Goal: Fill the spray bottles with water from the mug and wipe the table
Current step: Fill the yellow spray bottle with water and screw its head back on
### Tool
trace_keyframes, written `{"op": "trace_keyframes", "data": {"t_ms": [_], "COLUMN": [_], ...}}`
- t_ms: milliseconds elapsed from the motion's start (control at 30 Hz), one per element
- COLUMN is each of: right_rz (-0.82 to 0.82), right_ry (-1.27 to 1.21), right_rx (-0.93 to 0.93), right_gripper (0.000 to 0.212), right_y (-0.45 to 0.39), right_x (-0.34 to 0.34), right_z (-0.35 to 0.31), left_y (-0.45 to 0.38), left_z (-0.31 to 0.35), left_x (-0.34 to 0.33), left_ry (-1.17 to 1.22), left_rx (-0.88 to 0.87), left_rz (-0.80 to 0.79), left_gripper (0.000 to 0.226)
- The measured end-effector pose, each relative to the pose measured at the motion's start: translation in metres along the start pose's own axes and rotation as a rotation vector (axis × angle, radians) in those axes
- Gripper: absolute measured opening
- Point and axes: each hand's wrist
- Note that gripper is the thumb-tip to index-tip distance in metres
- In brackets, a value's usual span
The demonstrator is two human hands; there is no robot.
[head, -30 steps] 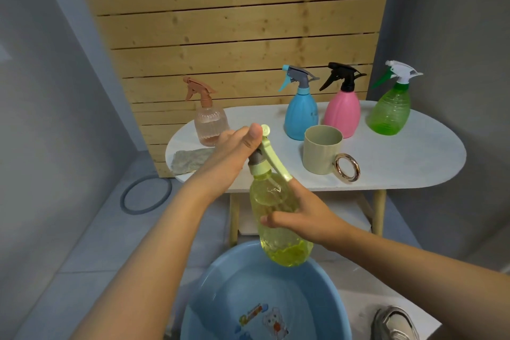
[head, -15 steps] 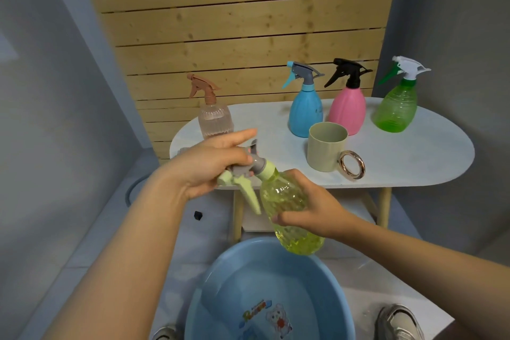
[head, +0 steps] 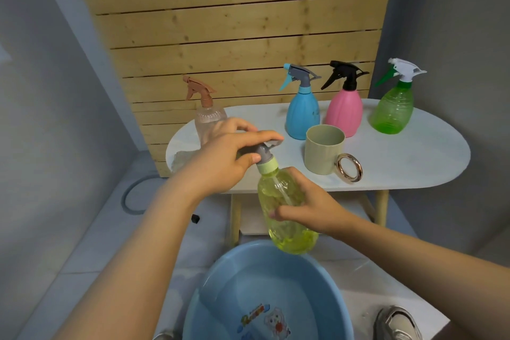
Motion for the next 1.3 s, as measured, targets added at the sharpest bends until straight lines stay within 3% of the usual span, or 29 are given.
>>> {"op": "trace_keyframes", "data": {"t_ms": [100,233,433,633,800,933,1133,1300], "right_rz": [0.088,0.181,0.233,0.071,-0.025,0.064,0.166,0.191], "right_ry": [-0.010,-0.076,-0.086,-0.210,-0.210,-0.425,-0.253,-0.203], "right_rx": [0.051,0.107,0.065,0.031,0.028,0.095,0.118,0.113], "right_gripper": [0.050,0.059,0.060,0.061,0.074,0.020,0.017,0.017], "right_y": [-0.016,-0.052,-0.099,-0.127,-0.128,-0.128,-0.131,-0.129], "right_x": [-0.001,-0.005,-0.004,0.003,0.015,0.026,0.014,0.016], "right_z": [-0.009,-0.017,-0.002,0.005,-0.002,-0.022,-0.033,-0.037], "left_y": [-0.012,-0.037,-0.063,-0.085,-0.092,-0.095,-0.085,-0.055], "left_z": [0.001,-0.005,-0.035,-0.052,-0.050,-0.060,-0.060,-0.061], "left_x": [-0.003,0.002,-0.010,-0.019,-0.020,-0.022,-0.024,-0.044], "left_ry": [0.019,-0.008,0.056,0.050,-0.023,-0.072,0.055,0.369], "left_rx": [-0.058,-0.176,-0.201,-0.157,-0.174,-0.265,-0.205,0.044], "left_rz": [0.177,0.426,0.475,0.510,0.487,0.532,0.498,0.717], "left_gripper": [0.027,0.045,0.033,0.044,0.047,0.048,0.058,0.082]}}
Point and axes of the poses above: each hand's wrist, its own y-axis away from the middle knuckle, its own x-axis out of the back of the hand, z = x × y, and after that the axes turned 4 degrees about y, right-handed
